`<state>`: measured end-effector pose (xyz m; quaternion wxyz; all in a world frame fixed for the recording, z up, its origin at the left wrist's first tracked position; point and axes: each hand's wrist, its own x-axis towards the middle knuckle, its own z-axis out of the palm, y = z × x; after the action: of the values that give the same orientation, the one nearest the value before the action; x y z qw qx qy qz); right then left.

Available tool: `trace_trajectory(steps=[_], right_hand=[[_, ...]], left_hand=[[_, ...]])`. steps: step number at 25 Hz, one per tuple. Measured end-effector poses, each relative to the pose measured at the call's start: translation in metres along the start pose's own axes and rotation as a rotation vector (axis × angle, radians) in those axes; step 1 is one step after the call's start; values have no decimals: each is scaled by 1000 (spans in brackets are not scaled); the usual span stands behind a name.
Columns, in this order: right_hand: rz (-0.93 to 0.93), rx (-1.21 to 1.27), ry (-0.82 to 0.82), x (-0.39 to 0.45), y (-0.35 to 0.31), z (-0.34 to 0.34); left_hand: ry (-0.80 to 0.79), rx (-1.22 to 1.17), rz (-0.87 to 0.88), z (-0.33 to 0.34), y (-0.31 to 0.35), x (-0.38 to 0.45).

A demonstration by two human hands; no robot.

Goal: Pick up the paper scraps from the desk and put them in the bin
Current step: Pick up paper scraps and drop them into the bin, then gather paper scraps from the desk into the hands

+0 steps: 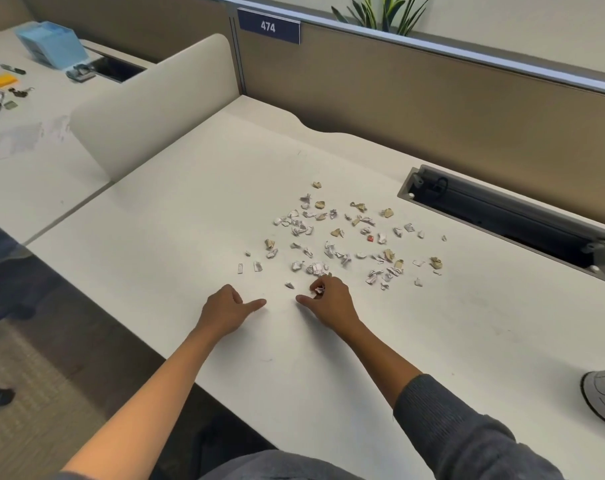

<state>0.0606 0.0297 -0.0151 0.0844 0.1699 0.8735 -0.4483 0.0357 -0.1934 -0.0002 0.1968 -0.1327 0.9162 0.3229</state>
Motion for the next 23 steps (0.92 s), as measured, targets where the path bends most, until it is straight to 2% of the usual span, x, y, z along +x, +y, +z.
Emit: trace_trajectory(steps=[3,7,11,14,16,23], right_hand=[[-85,-82,-28,-1,-2,11],[-123,-90,-63,-7,3,11],[99,306,-74,-20,14,2],[248,576,-77,-30,29,-6],[277,649,-72,-36,37,-12],[331,821,-89,-52,47,-28]], left_hand=[[-1,138,67,8,2,1],[-73,179,135,14,7,-1],[-113,152,164,23,14,-8],[-45,142,127,30,15,-16],[-16,149,95,33,17,-21],[-85,147,84,37,33,-27]])
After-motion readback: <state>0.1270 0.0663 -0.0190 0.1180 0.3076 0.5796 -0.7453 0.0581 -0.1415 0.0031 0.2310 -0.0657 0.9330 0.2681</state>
